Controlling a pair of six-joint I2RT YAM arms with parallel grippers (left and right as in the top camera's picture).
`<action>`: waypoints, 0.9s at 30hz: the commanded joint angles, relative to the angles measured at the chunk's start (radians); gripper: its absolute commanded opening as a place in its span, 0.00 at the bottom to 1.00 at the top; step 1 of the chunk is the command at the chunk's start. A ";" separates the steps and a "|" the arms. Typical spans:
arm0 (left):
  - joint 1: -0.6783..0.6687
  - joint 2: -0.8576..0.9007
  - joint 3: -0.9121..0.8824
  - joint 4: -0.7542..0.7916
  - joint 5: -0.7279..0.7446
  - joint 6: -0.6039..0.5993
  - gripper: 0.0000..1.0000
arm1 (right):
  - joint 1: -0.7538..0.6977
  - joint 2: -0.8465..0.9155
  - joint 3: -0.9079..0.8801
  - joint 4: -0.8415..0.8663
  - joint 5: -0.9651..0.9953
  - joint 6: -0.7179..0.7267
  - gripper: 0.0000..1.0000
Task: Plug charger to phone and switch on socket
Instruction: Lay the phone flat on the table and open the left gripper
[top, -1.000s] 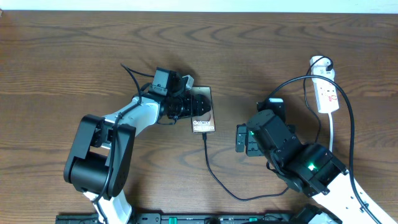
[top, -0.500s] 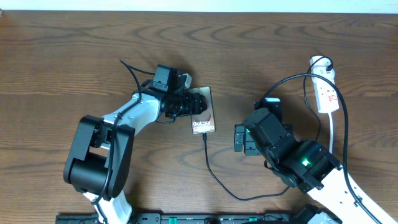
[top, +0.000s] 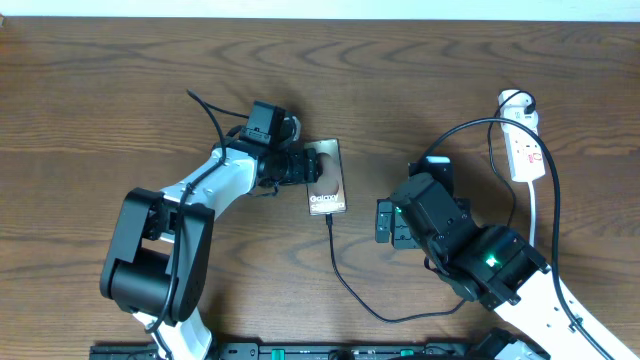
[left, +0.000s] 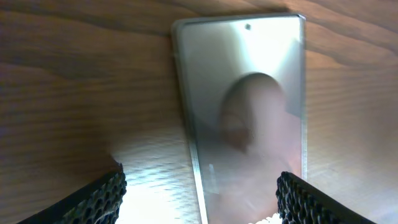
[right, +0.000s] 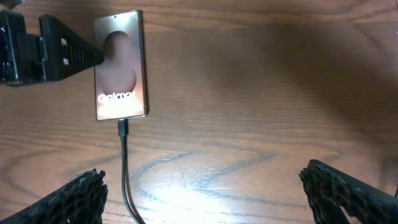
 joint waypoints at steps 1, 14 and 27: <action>0.012 0.034 -0.047 -0.047 -0.156 0.006 0.80 | -0.004 0.002 0.017 0.010 0.020 0.014 0.99; 0.012 -0.120 -0.047 -0.116 -0.261 0.006 0.81 | -0.004 0.002 0.017 0.025 0.020 0.014 0.99; 0.012 -0.401 -0.048 -0.207 -0.357 0.006 0.98 | -0.005 0.002 0.017 0.046 0.142 0.014 0.99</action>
